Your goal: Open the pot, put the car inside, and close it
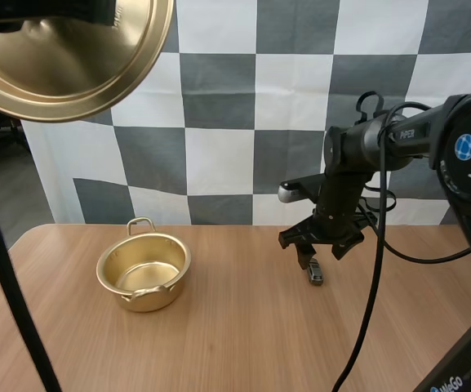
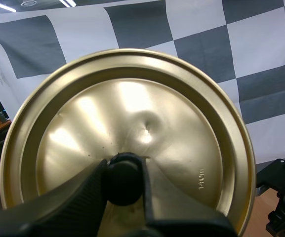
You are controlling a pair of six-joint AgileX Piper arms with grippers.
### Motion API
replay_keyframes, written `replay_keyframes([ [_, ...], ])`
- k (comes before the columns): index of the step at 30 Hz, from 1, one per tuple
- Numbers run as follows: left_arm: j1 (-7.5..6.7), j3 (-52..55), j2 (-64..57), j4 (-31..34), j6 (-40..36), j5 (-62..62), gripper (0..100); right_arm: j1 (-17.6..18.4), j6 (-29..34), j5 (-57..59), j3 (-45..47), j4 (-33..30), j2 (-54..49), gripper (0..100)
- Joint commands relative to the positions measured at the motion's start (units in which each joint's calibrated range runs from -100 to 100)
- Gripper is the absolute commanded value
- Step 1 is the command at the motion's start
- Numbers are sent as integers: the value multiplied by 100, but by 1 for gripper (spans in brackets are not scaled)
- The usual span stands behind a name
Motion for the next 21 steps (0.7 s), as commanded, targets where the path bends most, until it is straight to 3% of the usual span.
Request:
replay_keyframes([
  [1, 2, 1, 0, 3, -4, 0, 0, 19, 18, -452, -14, 2, -4, 100],
  [5, 2, 1, 0, 3, -4, 0, 0, 19, 18, -1038, -14, -8, -4, 100],
  [10, 2, 1, 0, 3, -4, 0, 0, 19, 18, -1225, 56, -537, 8, 100],
  [21, 2, 1, 0, 27, -4, 0, 0, 19, -97, -1388, 58, -547, 695, 100],
])
